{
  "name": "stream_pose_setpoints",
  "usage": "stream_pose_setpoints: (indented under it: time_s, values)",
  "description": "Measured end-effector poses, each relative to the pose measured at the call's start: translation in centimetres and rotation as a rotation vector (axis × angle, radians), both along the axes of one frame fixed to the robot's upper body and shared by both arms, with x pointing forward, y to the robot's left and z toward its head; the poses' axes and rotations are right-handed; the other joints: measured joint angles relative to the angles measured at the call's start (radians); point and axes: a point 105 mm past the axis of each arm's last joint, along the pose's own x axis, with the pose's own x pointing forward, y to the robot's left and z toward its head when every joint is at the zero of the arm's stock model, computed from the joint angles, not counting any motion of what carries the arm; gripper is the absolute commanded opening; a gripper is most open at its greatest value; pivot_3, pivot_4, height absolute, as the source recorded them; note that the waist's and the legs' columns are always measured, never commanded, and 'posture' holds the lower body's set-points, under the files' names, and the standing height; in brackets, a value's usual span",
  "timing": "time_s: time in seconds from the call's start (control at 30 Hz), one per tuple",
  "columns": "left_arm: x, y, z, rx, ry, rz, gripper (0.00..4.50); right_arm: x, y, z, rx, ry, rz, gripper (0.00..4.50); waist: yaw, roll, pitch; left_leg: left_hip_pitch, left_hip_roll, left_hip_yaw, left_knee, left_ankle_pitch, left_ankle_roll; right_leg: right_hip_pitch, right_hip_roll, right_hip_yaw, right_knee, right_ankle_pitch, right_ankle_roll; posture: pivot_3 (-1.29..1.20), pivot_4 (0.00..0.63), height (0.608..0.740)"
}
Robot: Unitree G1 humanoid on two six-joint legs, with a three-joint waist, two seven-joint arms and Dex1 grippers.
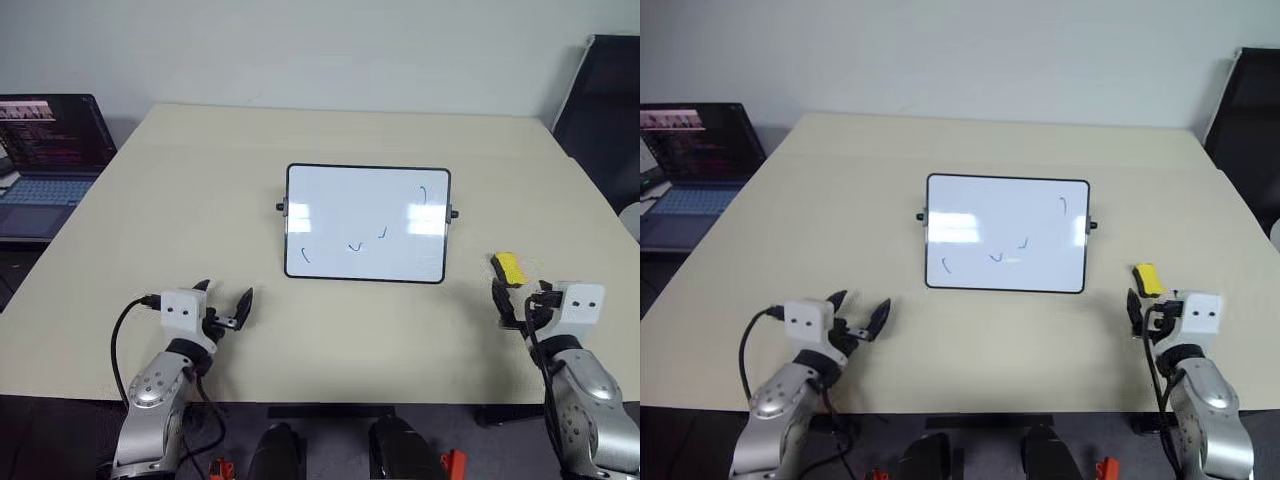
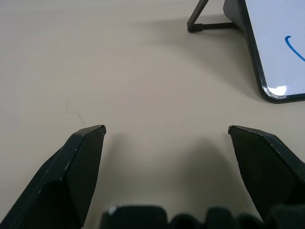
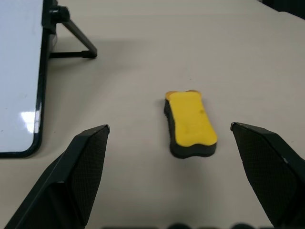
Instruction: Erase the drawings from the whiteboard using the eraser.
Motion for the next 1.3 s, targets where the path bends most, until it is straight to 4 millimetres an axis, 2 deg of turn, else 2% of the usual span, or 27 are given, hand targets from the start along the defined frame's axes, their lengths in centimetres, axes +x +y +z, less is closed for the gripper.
stream_pose_setpoints:
  time_s: [0.27,0.43,0.5,0.63,0.7,0.8,1.03,1.17,1.23,1.3]
  values:
    - [0.8,-0.2,0.1,0.013,0.013,-0.045,4.5,0.1,0.3,0.2,0.007,-0.005,0.002,4.47,-0.001,0.001,-0.001,0.0,0.0,0.0,0.001,0.0,0.0,0.0,0.0,0.0,0.0,0.0,0.0,0.0,0.15,0.74]
    - [1.0,-0.6,1.4,0.015,0.003,-0.176,4.5,0.0,1.1,1.9,-0.015,-0.044,0.05,4.47,-0.001,0.001,-0.001,0.0,0.0,0.0,0.001,0.0,0.0,0.0,0.0,0.0,0.0,0.0,0.0,0.0,0.15,0.74]
    - [1.8,-0.4,3.1,0.01,-0.034,-0.204,4.5,-0.2,1.4,2.7,-0.038,-0.054,0.082,4.47,0.001,0.0,0.0,0.0,0.0,0.0,0.001,0.0,0.0,0.0,0.0,0.0,0.0,0.0,0.0,0.0,0.15,0.74]
    - [3.8,-1.1,8.5,0.047,-0.137,-0.317,4.5,-0.4,0.8,3.9,-0.07,-0.044,0.098,4.47,0.005,0.0,0.0,-0.001,0.0,0.0,0.001,0.0,0.0,0.0,0.0,-0.001,0.0,0.0,0.0,0.0,0.15,0.74]
    - [4.3,-2.9,10.9,0.042,-0.163,-0.421,4.5,-0.5,-0.3,4.4,-0.095,-0.027,0.054,4.47,0.004,0.0,0.0,-0.001,0.0,0.001,0.001,0.0,0.0,0.001,-0.001,0.0,-0.001,0.0,0.0,0.0,0.15,0.74]
    - [4.4,-5.9,12.4,0.024,-0.151,-0.578,4.5,-0.1,-0.7,5.0,-0.098,-0.007,0.041,4.47,0.002,0.0,0.0,-0.001,0.0,0.0,0.0,0.0,0.0,0.0,0.0,-0.001,-0.001,0.0,0.0,0.0,0.15,0.74]
    - [3.4,-11.2,13.5,0.078,-0.082,-0.9,4.5,1.1,-0.4,5.5,-0.054,0.057,0.059,4.47,-0.003,0.001,0.0,-0.001,0.001,0.0,-0.001,0.0,0.0,0.0,0.002,0.0,0.0,0.0,0.0,0.0,0.15,0.74]
    - [1.8,-14.7,13.4,0.165,-0.036,-1.144,4.5,2.1,-0.6,4.6,-0.033,0.144,0.084,4.47,-0.002,0.001,0.0,-0.001,0.0,0.0,0.0,0.0,0.0,0.0,0.002,0.0,0.0,0.0,0.0,0.0,0.15,0.74]
    - [1.6,-15.4,13.1,0.22,-0.024,-1.197,4.5,2.3,-0.7,3.9,-0.026,0.185,0.087,4.47,-0.002,0.001,0.001,-0.001,0.001,-0.001,0.0,0.0,0.0,0.0,0.002,0.0,0.0,0.0,0.0,0.0,0.15,0.74]
    - [2.1,-15.9,13.7,0.276,-0.049,-1.21,4.5,3.0,-0.9,3.2,-0.008,0.226,0.087,4.47,-0.002,0.001,0.001,-0.001,0.0,-0.001,0.0,0.0,0.0,0.0,0.002,0.0,0.0,0.0,0.0,0.0,0.15,0.74]
